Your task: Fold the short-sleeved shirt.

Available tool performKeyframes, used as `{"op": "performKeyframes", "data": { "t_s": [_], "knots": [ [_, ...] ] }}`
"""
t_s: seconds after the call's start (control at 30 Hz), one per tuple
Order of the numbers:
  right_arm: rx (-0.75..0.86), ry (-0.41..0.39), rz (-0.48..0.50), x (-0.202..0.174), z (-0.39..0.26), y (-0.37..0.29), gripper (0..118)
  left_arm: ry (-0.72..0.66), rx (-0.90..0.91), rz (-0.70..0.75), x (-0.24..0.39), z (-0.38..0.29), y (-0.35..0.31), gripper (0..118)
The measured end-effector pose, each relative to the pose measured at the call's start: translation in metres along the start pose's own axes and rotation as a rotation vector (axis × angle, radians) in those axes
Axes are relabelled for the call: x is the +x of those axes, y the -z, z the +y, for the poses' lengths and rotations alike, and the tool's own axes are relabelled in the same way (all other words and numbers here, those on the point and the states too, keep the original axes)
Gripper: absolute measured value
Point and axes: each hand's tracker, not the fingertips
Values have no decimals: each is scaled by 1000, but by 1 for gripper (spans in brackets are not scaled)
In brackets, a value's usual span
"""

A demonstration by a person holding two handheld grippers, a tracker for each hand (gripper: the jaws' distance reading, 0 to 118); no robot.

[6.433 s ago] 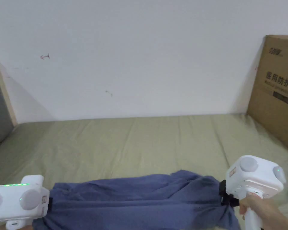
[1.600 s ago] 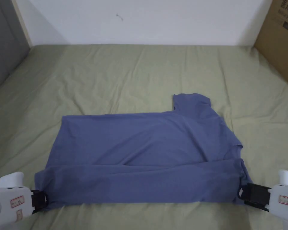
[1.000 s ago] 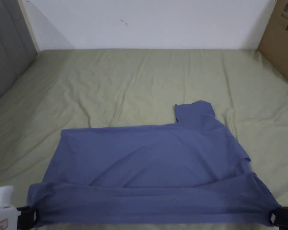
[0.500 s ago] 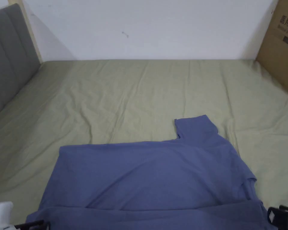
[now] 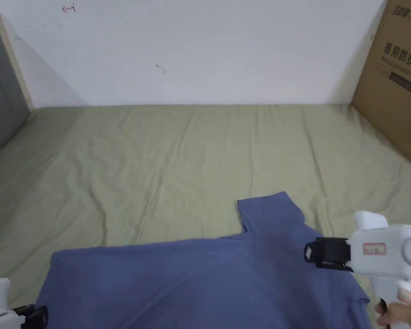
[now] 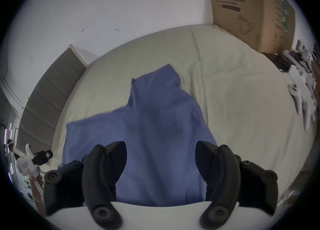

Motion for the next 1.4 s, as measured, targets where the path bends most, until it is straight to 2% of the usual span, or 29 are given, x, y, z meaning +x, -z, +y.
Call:
{"op": "performKeyframes", "data": {
  "t_s": [0.07,0.2,0.27,0.3,0.33,0.37,0.4,0.43,0.47,0.5,0.6,0.63,0.77,0.9,0.97,1.0,1.03,1.1,1.17,1.27,1.4],
  "knots": [
    [-87,34,-99,6,30,41,86,0,-8,8,-1,9,13,0],
    [-146,-111,-185,6,65,99,85,1,-19,11,-5,18,36,2],
    [-229,-81,-190,9,74,120,83,4,-19,21,-7,20,47,6],
    [-241,-42,-195,12,75,129,76,3,-25,25,-9,21,53,17],
    [-246,-21,-206,10,72,135,48,1,-34,24,-10,23,58,32],
    [-253,-28,-209,7,68,140,3,-3,-46,23,-12,25,62,50],
    [-241,-53,-235,-1,65,141,3,-6,-56,20,-13,27,69,64],
    [-237,-142,-255,-7,64,142,3,-3,-67,18,-14,31,74,76],
    [-240,-188,-259,-10,61,140,3,3,-79,16,-14,36,78,88],
    [-245,-182,-251,-9,62,138,3,12,-78,19,-13,41,82,93],
    [-250,-76,-199,4,70,132,3,35,-66,41,-15,61,97,98],
    [-242,-62,-191,6,70,130,3,33,-68,44,-17,69,103,98],
    [-233,-74,-180,7,69,123,3,-40,-68,24,-28,94,135,101],
    [-226,-75,-173,8,71,120,3,-24,-128,42,-31,109,179,101],
    [-227,-74,-167,9,70,120,3,-9,-202,53,-29,108,201,94],
    [-229,-69,-166,10,71,120,3,23,-258,115,-26,105,210,93],
    [-231,-64,-163,10,71,119,3,63,-214,102,-20,105,206,87],
    [-229,-65,-161,10,72,117,3,62,-201,116,-24,110,203,52],
    [-224,-71,-160,2,71,108,3,115,-172,118,-25,113,193,4],
    [-213,-42,-139,5,75,96,3,41,-195,61,-32,120,180,3],
    [-175,-64,-108,6,76,59,3,65,-150,35,-24,118,138,3]
  ]
}}
